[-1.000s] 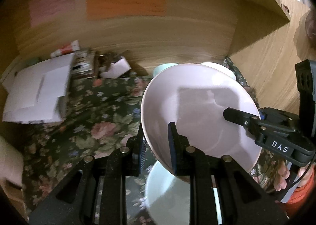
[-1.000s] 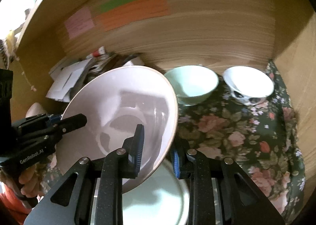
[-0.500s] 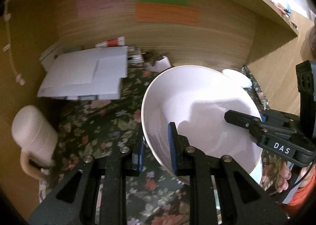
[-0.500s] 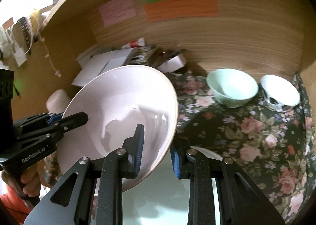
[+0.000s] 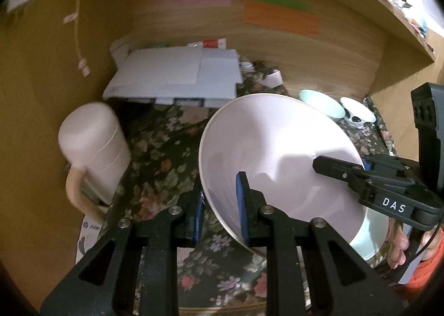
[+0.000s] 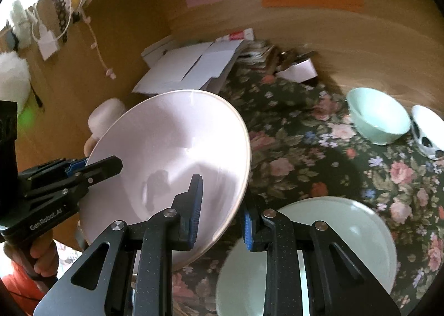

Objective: Organize plates and bowls

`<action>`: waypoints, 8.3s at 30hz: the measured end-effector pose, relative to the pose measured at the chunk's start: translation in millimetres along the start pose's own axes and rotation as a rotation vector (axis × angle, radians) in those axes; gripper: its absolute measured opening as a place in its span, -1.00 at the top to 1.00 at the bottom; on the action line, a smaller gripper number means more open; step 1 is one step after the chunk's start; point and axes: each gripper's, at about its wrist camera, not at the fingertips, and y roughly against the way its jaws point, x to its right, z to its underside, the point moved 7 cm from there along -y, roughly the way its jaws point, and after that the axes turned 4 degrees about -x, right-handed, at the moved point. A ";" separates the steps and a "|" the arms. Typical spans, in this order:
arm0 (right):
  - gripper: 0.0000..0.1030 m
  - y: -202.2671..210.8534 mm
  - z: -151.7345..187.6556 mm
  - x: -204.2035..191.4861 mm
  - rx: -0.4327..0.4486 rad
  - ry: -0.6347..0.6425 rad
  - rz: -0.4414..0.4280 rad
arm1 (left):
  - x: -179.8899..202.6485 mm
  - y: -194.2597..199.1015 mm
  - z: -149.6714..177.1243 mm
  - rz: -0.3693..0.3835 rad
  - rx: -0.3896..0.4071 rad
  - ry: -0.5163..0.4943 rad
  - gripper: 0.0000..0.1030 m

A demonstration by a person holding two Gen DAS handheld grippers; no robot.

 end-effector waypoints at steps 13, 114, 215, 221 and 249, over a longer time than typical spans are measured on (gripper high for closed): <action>0.56 -40.4 21.7 -12.0 -0.121 0.024 0.005 | -28.8 -26.4 38.9 0.006 -0.093 0.069 0.60; 0.62 -49.0 -31.4 253.3 -0.179 -0.151 0.181 | 154.6 -211.6 -121.7 0.073 -0.194 -0.186 -0.78; 0.62 -10.4 11.8 -1.6 -0.087 0.003 -0.012 | 1.2 -21.1 10.6 0.042 -0.137 -0.006 0.64; 0.62 -30.7 21.5 -9.9 -0.132 0.007 -0.030 | -12.8 -26.5 24.7 0.027 -0.163 0.020 0.64; 0.47 -32.1 18.9 -15.0 -0.113 0.104 0.070 | -32.0 -39.9 45.7 0.029 -0.184 0.058 0.64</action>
